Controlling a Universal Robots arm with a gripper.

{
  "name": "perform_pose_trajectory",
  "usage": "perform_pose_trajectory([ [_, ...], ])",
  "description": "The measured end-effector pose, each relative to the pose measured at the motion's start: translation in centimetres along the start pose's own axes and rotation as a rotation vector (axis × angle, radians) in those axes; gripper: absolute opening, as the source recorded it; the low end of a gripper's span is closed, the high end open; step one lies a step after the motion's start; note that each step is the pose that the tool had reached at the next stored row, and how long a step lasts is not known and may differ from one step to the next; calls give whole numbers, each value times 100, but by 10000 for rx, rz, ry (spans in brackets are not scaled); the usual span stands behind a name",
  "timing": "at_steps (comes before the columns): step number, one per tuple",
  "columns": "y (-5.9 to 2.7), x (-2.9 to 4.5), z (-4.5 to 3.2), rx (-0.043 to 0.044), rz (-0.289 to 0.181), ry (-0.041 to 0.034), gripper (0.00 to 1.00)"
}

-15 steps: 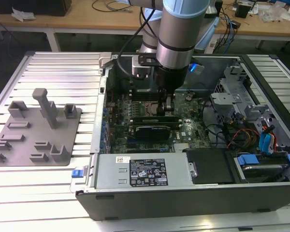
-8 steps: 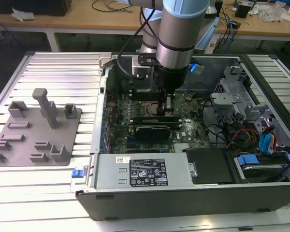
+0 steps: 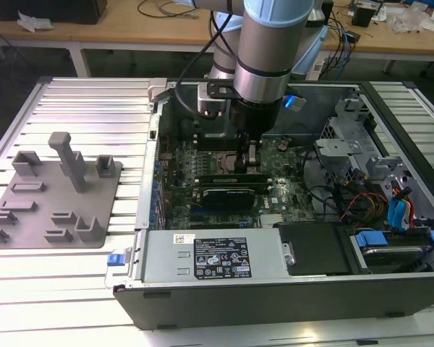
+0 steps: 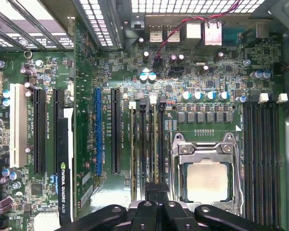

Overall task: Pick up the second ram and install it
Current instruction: 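Press down the second ram until it locks into place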

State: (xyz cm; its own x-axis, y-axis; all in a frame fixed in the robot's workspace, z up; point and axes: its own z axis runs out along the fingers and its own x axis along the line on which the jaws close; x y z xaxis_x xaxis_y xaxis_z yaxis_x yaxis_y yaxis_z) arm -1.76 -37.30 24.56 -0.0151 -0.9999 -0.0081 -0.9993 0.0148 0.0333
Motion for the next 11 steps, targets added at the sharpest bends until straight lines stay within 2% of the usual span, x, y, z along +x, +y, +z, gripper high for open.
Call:
perform_pose_trajectory([
  [11,-208,-4,-6,0,2,-1,8],
])
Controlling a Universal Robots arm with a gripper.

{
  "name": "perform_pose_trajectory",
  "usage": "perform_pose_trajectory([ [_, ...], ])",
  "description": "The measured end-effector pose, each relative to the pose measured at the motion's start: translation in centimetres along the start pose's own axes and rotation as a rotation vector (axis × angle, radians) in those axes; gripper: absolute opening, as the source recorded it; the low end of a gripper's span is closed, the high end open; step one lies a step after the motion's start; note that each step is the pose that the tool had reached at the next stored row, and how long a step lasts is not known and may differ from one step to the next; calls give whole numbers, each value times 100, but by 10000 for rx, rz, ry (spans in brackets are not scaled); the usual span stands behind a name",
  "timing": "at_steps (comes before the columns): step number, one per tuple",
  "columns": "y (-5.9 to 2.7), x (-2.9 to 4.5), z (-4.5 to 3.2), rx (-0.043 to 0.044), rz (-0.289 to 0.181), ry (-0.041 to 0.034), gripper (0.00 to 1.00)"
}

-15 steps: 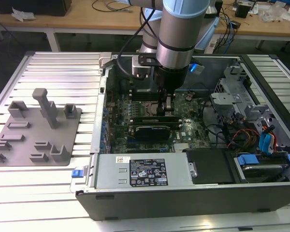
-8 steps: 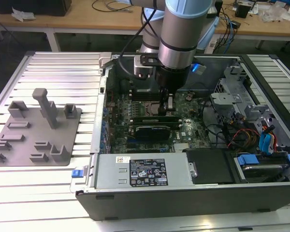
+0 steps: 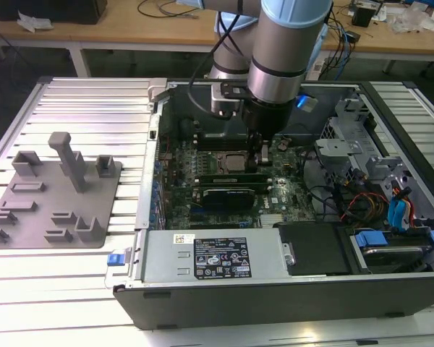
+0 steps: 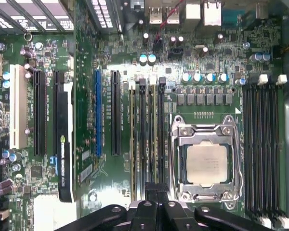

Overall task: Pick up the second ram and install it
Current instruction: 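Press down the second ram until it locks into place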

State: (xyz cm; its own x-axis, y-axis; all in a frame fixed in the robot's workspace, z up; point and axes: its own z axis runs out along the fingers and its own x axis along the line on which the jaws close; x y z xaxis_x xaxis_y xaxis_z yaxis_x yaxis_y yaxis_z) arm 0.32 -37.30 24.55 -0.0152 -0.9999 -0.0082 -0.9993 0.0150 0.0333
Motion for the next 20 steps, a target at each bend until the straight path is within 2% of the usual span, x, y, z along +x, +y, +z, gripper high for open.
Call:
perform_pose_trajectory([
  [1,-19,0,-1,0,0,1,8],
  [3,-129,-2,-2,-1,0,1,8],
  [6,-214,-3,-3,-3,-1,1,8],
  [10,-214,-2,4,-2,0,0,8],
  [16,-221,-17,87,-2,1,0,8],
  [20,-240,-21,100,-2,-1,-1,8],
])
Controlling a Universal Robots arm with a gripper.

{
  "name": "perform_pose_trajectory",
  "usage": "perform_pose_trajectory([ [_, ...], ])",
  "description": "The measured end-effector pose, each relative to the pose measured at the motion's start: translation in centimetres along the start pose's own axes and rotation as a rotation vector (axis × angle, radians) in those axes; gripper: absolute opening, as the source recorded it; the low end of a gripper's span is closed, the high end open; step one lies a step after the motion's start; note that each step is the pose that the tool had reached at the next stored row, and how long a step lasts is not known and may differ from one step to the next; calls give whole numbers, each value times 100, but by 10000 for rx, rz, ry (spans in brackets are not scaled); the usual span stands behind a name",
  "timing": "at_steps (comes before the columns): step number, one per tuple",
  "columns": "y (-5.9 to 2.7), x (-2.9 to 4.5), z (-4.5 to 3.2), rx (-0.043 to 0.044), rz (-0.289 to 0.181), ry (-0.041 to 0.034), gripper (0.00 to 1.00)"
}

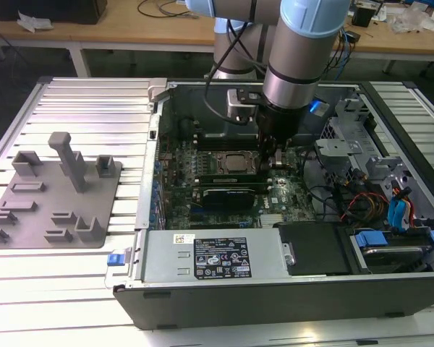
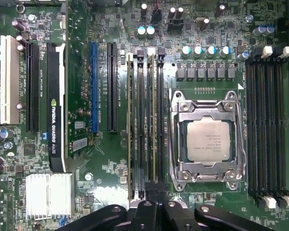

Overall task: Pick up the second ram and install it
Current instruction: 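Press down the second ram until it locks into place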

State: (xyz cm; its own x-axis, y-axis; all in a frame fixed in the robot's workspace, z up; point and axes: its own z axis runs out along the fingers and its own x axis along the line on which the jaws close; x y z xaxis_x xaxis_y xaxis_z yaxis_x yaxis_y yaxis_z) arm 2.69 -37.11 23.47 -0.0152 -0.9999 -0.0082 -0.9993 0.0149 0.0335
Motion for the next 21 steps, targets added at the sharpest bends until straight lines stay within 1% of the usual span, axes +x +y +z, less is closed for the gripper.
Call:
perform_pose_trajectory([
  [2,-4,-3,32,-1,0,5,8],
  [5,-5,-3,52,-2,0,6,8],
  [12,-5,-3,63,-1,0,3,8],
  [13,-5,-4,57,1,1,-5,8],
  [14,-3,-4,3,1,1,4,8],
  [16,-1,-4,-76,0,1,25,8],
  [18,0,-5,-102,0,1,36,8],
  [21,0,-5,-103,1,1,36,8],
])
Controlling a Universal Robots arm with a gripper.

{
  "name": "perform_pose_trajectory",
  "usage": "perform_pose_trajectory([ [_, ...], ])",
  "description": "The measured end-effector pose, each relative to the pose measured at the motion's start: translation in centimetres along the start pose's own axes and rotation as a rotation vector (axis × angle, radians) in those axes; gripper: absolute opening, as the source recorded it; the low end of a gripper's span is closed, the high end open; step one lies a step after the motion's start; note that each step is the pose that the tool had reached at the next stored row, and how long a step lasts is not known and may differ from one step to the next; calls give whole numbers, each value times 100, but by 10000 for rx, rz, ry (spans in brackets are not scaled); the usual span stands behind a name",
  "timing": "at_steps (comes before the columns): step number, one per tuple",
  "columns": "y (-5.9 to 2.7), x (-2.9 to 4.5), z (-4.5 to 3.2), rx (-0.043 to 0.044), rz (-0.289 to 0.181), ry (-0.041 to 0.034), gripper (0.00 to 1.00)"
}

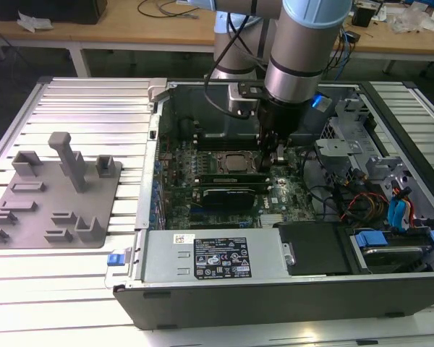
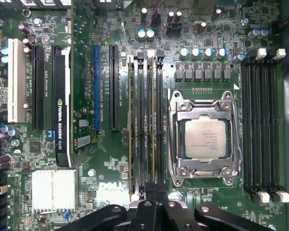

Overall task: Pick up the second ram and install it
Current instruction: 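Press down the second ram until it locks into place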

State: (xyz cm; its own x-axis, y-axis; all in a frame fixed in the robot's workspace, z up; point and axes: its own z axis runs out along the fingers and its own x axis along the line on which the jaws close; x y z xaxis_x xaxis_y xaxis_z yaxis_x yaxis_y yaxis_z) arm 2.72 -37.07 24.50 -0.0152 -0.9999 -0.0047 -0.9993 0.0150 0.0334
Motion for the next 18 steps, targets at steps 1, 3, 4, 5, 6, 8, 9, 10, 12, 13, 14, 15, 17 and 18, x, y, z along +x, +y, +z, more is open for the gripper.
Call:
perform_pose_trajectory([
  [1,0,0,-1,-1,0,2,8],
  [3,11,1,-1,-1,3,2,8],
  [4,40,1,-1,-1,1,4,8],
  [5,81,2,1,-1,-1,3,8],
  [6,129,2,4,-1,1,2,8],
  [8,181,3,5,-1,0,2,8],
  [9,236,4,8,-1,0,2,8],
  [10,280,5,9,-1,2,3,8],
  [12,377,6,12,-2,1,4,8],
  [13,409,6,14,-1,1,3,8],
  [14,442,7,17,0,-1,1,8],
  [15,492,7,19,0,1,0,8],
  [17,626,10,24,-1,2,2,8],
  [18,675,11,26,0,0,1,8],
])
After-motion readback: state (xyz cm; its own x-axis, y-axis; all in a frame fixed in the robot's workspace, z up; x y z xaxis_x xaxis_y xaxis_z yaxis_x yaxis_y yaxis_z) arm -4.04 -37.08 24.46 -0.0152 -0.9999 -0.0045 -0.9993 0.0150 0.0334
